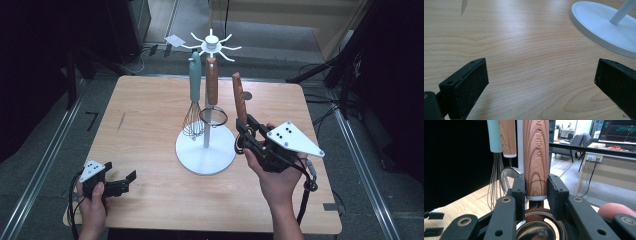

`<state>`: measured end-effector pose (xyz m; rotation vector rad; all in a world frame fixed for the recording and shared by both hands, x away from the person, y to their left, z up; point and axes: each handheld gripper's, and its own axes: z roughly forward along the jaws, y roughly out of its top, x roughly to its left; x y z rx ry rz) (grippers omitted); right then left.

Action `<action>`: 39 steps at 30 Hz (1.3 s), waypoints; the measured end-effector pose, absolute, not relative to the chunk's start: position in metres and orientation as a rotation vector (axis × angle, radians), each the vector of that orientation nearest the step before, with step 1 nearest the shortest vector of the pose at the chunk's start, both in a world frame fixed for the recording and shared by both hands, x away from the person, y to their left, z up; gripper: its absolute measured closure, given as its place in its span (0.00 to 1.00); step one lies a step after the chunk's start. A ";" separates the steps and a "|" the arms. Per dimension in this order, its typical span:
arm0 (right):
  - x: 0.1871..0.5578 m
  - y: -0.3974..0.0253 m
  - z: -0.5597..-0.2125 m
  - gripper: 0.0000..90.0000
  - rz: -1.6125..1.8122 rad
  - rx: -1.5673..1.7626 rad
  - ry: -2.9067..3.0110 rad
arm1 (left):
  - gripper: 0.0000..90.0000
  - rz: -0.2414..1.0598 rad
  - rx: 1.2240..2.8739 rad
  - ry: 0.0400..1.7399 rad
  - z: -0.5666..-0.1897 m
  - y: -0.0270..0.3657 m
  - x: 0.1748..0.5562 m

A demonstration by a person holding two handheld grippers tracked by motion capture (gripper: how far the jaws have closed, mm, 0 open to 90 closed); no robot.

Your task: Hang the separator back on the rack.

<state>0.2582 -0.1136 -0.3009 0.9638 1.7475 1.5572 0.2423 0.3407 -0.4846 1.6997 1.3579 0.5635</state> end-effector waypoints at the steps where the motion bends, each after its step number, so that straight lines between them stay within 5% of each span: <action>1: 0.258 -0.113 -0.300 0.79 1.559 0.960 1.745 | 0.00 0.563 1.700 1.358 -0.485 0.341 0.242; 39: 0.265 -0.109 -0.278 0.79 1.583 0.935 1.687 | 0.00 0.560 1.690 1.364 -0.485 0.341 0.242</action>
